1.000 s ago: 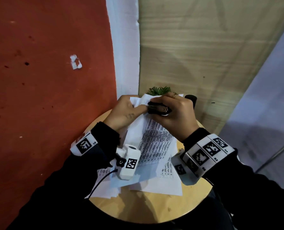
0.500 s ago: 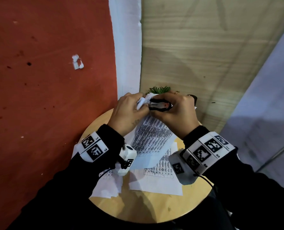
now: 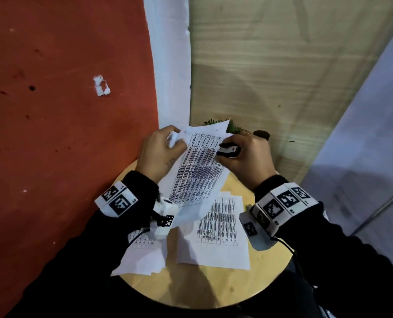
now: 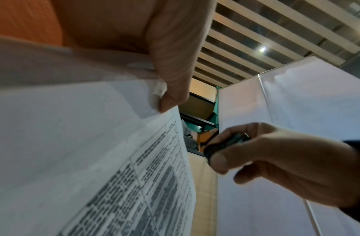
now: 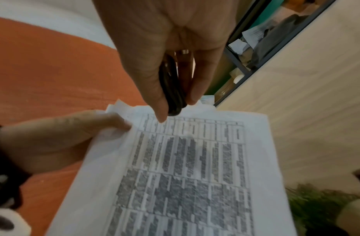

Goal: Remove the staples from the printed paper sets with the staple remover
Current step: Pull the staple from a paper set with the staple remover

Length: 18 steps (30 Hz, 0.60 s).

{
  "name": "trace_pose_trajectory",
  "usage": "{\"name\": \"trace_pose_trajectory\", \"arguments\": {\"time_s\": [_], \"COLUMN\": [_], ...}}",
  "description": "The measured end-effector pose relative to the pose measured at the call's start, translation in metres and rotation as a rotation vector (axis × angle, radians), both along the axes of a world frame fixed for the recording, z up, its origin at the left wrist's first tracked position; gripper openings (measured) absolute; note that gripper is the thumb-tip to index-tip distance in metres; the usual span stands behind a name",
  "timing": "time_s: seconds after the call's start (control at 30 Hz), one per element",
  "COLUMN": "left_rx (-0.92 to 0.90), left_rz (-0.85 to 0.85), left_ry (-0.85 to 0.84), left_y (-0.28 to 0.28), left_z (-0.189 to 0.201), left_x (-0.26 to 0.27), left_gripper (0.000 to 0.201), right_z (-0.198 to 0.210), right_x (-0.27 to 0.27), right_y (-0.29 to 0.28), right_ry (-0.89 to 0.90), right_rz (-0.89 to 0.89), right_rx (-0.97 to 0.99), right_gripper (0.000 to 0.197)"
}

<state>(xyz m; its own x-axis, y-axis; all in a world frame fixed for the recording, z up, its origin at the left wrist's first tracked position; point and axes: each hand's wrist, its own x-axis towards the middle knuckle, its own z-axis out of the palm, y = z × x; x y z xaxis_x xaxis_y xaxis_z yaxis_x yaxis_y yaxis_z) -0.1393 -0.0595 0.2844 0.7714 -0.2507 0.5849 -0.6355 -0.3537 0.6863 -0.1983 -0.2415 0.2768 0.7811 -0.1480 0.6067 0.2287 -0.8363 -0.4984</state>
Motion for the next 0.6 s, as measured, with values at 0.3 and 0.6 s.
{"name": "trace_pose_trajectory", "arguments": {"time_s": [0.3,0.6], "left_rx": [-0.133,-0.083], "left_rz": [-0.194,-0.303], "left_ry": [0.187,0.292], "left_y": [-0.001,0.009], "left_z": [0.000,0.017], "left_x": [0.005,0.001], "left_gripper": [0.038,0.026], "right_z": [0.003,0.038], "right_x": [0.006,0.010], "right_y": [-0.007,-0.011], "right_ry": [0.091,0.318], "right_rz": [0.137,0.345], "right_rx": [-0.039,-0.223], "right_gripper": [0.048,0.049]}}
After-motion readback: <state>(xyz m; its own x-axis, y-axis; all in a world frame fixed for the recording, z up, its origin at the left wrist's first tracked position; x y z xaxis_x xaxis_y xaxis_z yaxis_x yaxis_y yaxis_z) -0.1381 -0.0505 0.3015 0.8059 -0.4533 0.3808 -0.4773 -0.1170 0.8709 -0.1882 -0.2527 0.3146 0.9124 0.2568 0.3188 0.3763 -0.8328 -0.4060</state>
